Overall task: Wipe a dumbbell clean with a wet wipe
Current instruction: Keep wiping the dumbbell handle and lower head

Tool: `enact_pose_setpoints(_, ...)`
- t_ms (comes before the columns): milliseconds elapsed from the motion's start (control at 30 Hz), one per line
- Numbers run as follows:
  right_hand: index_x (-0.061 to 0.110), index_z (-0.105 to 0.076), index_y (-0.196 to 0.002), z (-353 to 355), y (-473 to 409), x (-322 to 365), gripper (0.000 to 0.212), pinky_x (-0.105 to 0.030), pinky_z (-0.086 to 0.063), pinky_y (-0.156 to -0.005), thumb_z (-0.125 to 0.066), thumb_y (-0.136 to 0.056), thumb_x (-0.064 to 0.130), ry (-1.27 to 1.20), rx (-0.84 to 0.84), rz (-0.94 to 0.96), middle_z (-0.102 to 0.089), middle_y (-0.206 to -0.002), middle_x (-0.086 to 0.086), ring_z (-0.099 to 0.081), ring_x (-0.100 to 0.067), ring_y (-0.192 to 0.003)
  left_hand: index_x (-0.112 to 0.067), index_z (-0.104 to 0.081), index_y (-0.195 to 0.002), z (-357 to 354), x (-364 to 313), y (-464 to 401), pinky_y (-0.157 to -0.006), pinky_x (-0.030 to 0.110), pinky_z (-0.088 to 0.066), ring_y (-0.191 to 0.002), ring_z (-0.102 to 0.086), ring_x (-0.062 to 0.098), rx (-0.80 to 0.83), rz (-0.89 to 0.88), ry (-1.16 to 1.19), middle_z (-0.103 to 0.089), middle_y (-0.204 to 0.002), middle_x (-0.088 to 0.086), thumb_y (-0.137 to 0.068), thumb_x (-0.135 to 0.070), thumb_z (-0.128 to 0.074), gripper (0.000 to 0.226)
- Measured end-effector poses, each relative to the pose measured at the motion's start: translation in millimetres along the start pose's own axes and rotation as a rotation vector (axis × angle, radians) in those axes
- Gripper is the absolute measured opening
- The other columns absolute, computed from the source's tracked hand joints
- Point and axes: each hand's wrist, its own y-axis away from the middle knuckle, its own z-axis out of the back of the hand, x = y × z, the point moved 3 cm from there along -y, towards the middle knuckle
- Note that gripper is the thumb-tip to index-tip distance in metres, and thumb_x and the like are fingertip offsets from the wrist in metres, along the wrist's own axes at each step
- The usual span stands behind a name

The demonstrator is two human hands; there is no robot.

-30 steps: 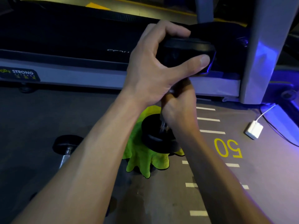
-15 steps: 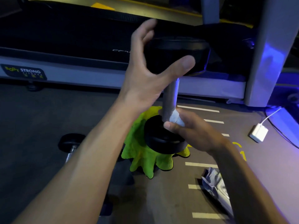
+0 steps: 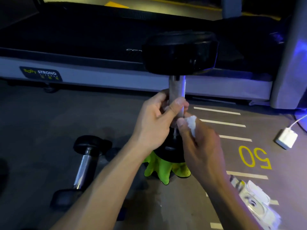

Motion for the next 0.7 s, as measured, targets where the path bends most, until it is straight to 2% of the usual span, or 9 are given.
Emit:
enact_pose_setpoints(100, 0.017, -0.053, -0.072, -11, 11, 5, 0.044, -0.035, -0.04, -0.055, -0.041, -0.109, 0.037, -0.132, -0.107, -0.016, -0.05, -0.061, 0.004, -0.045, -0.008, -0.058, -0.012, -0.069, -0.107, 9, 0, 9, -0.079, 0.026, -0.062, -0.088, -0.075, 0.012, -0.047, -0.01, 0.037, -0.077, -0.094, 0.003, -0.105, -0.015, -0.061, 0.009)
enact_pose_setpoints(167, 0.018, -0.072, -0.097, -18, 19, 11, 0.041, -0.035, -0.053, -0.074, -0.038, -0.108, 0.037, -0.295, -0.147, -0.072, -0.072, -0.084, 0.005, -0.065, -0.004, -0.08, -0.017, -0.068, -0.109, 24, -3, 20, -0.087, 0.032, -0.061, -0.094, -0.075, 0.017, -0.056, -0.029, 0.051, -0.077, -0.095, 0.001, -0.1, -0.019, -0.061, 0.011)
enact_pose_setpoints(233, 0.024, -0.072, -0.119, -30, 28, 16, 0.039, -0.031, -0.053, -0.097, -0.037, -0.107, 0.036, -0.518, -0.121, -0.13, -0.076, -0.114, 0.007, -0.067, -0.004, -0.113, -0.017, -0.068, -0.111, 47, -9, 34, -0.087, 0.03, -0.06, -0.092, -0.074, 0.015, -0.083, -0.037, 0.001, -0.077, -0.093, -0.001, -0.096, -0.022, -0.06, 0.017)
enact_pose_setpoints(300, 0.024, -0.073, -0.119, -51, 41, 24, 0.039, -0.037, -0.05, -0.102, -0.039, -0.106, 0.037, -0.595, -0.026, -0.171, -0.073, -0.123, 0.005, -0.065, -0.014, -0.121, -0.016, -0.069, -0.11, 79, -15, 54, -0.08, 0.024, -0.059, -0.086, -0.073, 0.011, -0.137, -0.022, -0.105, -0.077, -0.089, -0.001, -0.095, -0.025, -0.061, 0.019)
enact_pose_setpoints(367, 0.027, -0.076, -0.111, -73, 55, 28, 0.038, -0.031, -0.05, -0.094, -0.041, -0.104, 0.041, -0.617, 0.06, -0.232, -0.072, -0.116, 0.006, -0.067, -0.014, -0.111, -0.017, -0.071, -0.106, 114, -19, 76, -0.074, 0.022, -0.058, -0.079, -0.071, 0.011, -0.179, 0.014, -0.234, -0.076, -0.086, 0.001, -0.094, -0.028, -0.062, 0.018)
enact_pose_setpoints(467, 0.029, -0.076, -0.099, -112, 80, 28, 0.029, -0.021, -0.052, -0.067, -0.051, -0.104, 0.044, -0.695, 0.232, -0.453, -0.074, -0.087, 0.012, -0.068, -0.004, -0.074, -0.022, -0.072, -0.103, 178, -13, 111, -0.069, 0.02, -0.054, -0.075, -0.068, 0.011, -0.265, 0.104, -0.482, -0.075, -0.084, 0.006, -0.092, -0.031, -0.065, 0.015)
enact_pose_setpoints(533, 0.028, -0.074, -0.101, -132, 95, 26, 0.017, -0.023, -0.052, -0.057, -0.058, -0.103, 0.031, -0.712, 0.362, -0.554, -0.07, -0.074, 0.014, -0.06, -0.001, -0.058, -0.028, -0.072, -0.1, 226, 1, 126, -0.065, 0.03, -0.054, -0.07, -0.066, 0.014, -0.371, 0.212, -0.615, -0.073, -0.08, 0.008, -0.09, -0.039, -0.067, 0.016)
enact_pose_setpoints(600, 0.028, -0.071, -0.105, -150, 103, 25, 0.011, -0.02, -0.051, -0.055, -0.065, -0.099, 0.022, -0.686, 0.474, -0.576, -0.071, -0.074, 0.011, -0.059, -0.003, -0.056, -0.028, -0.071, -0.092, 275, 21, 132, -0.064, 0.037, -0.05, -0.062, -0.059, 0.015, -0.466, 0.316, -0.741, -0.067, -0.071, 0.0, -0.087, -0.048, -0.068, 0.021)
enact_pose_setpoints(700, 0.032, -0.066, -0.115, -174, 104, 22, 0.031, -0.02, -0.051, -0.056, -0.076, -0.09, 0.016, -0.562, 0.597, -0.56, -0.073, -0.081, 0.003, -0.064, -0.011, -0.057, -0.018, -0.069, -0.088, 339, 57, 124, -0.07, 0.042, -0.05, -0.067, -0.059, 0.027, -0.523, 0.472, -0.889, -0.066, -0.072, 0.004, -0.091, -0.047, -0.07, 0.03)
